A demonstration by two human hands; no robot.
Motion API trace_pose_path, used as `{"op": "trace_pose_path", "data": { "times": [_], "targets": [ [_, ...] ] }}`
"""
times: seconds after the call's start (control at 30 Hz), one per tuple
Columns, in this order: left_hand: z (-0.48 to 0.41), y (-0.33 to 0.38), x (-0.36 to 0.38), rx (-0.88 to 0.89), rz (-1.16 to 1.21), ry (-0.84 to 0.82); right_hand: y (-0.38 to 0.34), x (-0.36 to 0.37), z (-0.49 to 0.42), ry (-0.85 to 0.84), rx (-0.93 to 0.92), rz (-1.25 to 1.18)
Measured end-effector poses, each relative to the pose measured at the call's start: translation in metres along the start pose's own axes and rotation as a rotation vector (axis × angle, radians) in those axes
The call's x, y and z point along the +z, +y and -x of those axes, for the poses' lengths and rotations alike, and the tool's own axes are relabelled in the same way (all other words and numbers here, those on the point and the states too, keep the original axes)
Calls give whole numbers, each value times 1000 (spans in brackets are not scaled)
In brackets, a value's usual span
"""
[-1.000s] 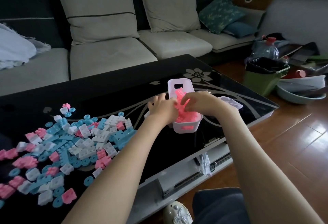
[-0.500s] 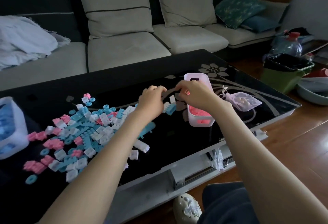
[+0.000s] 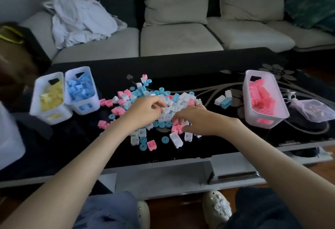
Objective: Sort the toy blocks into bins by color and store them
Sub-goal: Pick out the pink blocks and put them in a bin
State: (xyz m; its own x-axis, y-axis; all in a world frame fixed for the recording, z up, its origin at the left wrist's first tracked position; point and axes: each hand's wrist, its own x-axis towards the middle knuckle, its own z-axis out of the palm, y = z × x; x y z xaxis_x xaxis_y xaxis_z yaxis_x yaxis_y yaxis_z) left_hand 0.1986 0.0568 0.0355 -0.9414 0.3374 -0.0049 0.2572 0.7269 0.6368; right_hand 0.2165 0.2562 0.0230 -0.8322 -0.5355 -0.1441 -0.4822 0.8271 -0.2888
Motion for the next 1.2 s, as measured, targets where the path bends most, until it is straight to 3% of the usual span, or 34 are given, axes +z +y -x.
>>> {"op": "trace_pose_path", "data": {
  "times": [0.07, 0.2, 0.43, 0.63, 0.83, 0.93, 1.1, 1.2],
  "targets": [
    [13, -6, -5, -20, -3, -52, -6, 9, -8, -34, 32, 66],
    [32, -20, -2, -32, -227, -205, -12, 22, -19, -8, 46, 142],
    [47, -38, 9, 86, -584, -132, -16, 27, -30, 108, -61, 254],
    [39, -33, 21, 168, -548, -1, -8, 30, -37, 123, -80, 216],
    [35, -17, 29, 231, -360, 117, -5, 24, -39, 56, -92, 196],
    [28, -9, 34, 276, -304, 171, -4, 10, -37, 27, -78, 64],
    [18, -18, 38, 189, -337, 153, 3, -4, -30, 191, -22, -122],
    [13, -23, 39, 167, -345, 131, 5, -5, -29, 191, 6, -157]
  ]
}}
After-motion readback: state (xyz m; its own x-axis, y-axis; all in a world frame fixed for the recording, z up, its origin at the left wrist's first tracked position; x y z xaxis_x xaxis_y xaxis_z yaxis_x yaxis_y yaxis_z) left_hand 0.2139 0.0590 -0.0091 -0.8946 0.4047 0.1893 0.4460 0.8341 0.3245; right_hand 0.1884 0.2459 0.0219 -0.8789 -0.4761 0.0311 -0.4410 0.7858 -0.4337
